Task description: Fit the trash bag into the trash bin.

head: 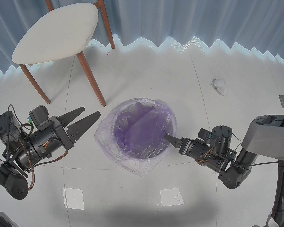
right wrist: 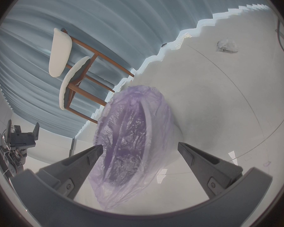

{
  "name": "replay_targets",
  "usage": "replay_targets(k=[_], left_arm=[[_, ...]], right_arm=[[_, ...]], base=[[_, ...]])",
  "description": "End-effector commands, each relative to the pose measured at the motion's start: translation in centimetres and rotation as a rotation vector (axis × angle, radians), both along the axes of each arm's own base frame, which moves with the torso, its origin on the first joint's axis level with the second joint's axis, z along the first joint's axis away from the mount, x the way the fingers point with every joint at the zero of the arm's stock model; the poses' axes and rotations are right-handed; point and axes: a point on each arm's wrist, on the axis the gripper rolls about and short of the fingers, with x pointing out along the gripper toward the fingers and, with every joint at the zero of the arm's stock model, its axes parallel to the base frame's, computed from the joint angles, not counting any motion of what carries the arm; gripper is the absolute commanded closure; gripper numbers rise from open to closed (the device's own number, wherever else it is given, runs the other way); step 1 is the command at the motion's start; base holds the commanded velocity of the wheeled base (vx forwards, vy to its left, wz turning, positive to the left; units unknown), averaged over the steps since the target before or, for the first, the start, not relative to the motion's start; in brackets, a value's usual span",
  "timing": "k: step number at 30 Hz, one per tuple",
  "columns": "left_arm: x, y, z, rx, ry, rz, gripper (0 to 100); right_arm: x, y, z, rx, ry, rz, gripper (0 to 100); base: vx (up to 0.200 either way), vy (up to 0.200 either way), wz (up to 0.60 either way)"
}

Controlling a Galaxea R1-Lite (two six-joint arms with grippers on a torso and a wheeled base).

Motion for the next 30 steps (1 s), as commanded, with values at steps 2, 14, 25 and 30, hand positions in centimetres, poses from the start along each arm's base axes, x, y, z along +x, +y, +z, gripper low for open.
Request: replay_targets(k=[2,14,25,30], left_arm=[[0.4,-0.1,-0.6,0.024,0.006,0.003,0],[0.4,-0.2,-0.7,0.027,0.006,0.003,0],[0.2,-0.6,-1.4,0.037,0.036,-0.017,0],[0.3,-0.9,-1.7,0.041,0.049,-0.026,0]], right_arm=[[0.9,0.2,-1.6,-0.007,0.020,-0.005,0],[1.3,0.5,-1.9,0.062,0.037,0.011,0],[1.3,-4.1,-2.8,0.142,0.033,-0.094,0],[0.9,-5.5,-3.4,0.136,0.081,-0.061,0]], base=[[0.000,0.000,0.00],[0.000,0.000,0.00],[0.000,0.000,0.00],[0.000,0.000,0.00]])
